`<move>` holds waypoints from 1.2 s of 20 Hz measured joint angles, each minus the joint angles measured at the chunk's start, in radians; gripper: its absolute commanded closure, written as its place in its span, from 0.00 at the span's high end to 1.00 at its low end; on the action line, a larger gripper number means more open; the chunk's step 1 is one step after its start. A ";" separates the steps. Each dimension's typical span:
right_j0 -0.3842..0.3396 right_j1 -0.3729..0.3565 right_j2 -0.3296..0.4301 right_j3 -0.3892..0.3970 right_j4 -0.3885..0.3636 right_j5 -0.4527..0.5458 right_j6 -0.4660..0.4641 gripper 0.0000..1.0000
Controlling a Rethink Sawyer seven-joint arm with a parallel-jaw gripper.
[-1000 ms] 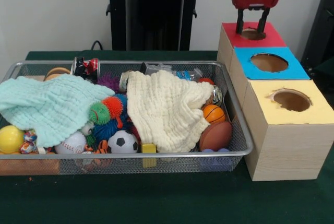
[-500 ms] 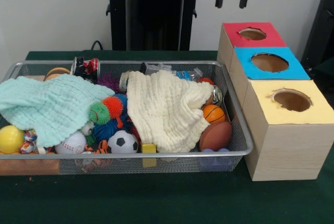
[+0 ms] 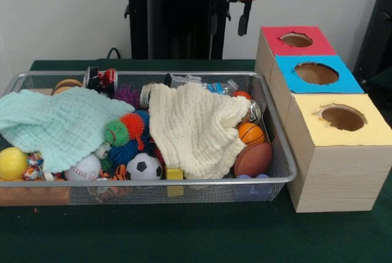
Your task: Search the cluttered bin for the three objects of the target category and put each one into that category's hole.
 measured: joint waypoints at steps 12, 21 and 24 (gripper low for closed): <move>-0.135 0.233 0.147 -0.392 -0.110 0.146 -0.011 1.00; -0.301 0.349 0.238 -0.638 -0.177 0.301 -0.107 1.00; -0.336 0.385 0.253 -0.695 -0.193 0.306 -0.145 1.00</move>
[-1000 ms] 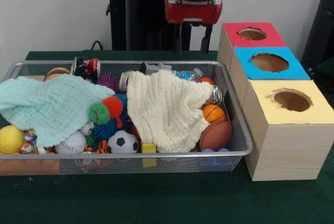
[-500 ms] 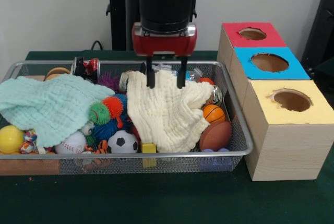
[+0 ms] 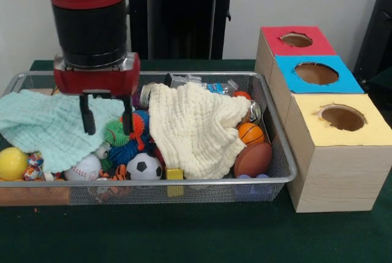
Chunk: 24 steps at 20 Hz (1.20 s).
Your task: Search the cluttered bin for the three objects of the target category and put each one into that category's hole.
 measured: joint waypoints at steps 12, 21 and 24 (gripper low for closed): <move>-0.006 0.159 0.007 -0.087 -0.004 0.000 -0.022 1.00; 0.061 0.195 0.007 -0.086 -0.029 -0.011 -0.022 1.00; 0.089 0.218 0.005 -0.106 -0.096 -0.050 -0.022 1.00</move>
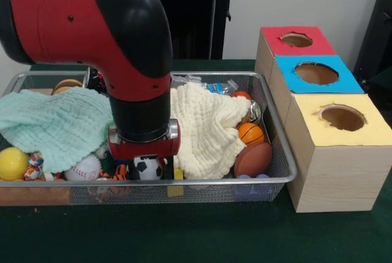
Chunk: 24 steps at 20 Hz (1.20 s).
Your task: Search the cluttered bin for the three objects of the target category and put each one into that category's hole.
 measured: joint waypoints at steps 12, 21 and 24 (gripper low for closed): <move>0.027 -0.007 -0.018 -0.004 -0.080 -0.032 0.000 1.00; 0.027 -0.092 -0.027 -0.001 -0.080 0.030 0.000 1.00; 0.022 -0.094 -0.027 -0.011 -0.080 0.023 0.000 1.00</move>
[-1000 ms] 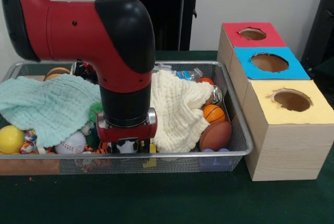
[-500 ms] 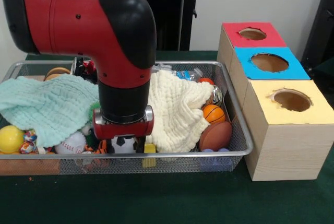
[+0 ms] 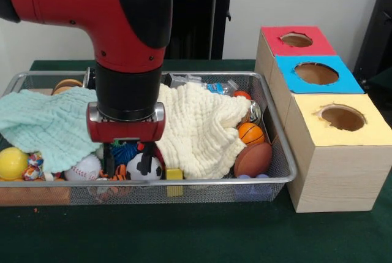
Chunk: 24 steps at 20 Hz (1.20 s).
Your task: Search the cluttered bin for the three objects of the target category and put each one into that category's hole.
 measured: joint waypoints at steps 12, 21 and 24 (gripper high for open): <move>-0.021 0.036 0.005 -0.028 0.038 -0.008 0.000 1.00; -0.019 0.036 0.005 -0.032 0.037 0.002 0.000 1.00; -0.020 0.035 0.005 -0.029 0.037 0.001 0.000 1.00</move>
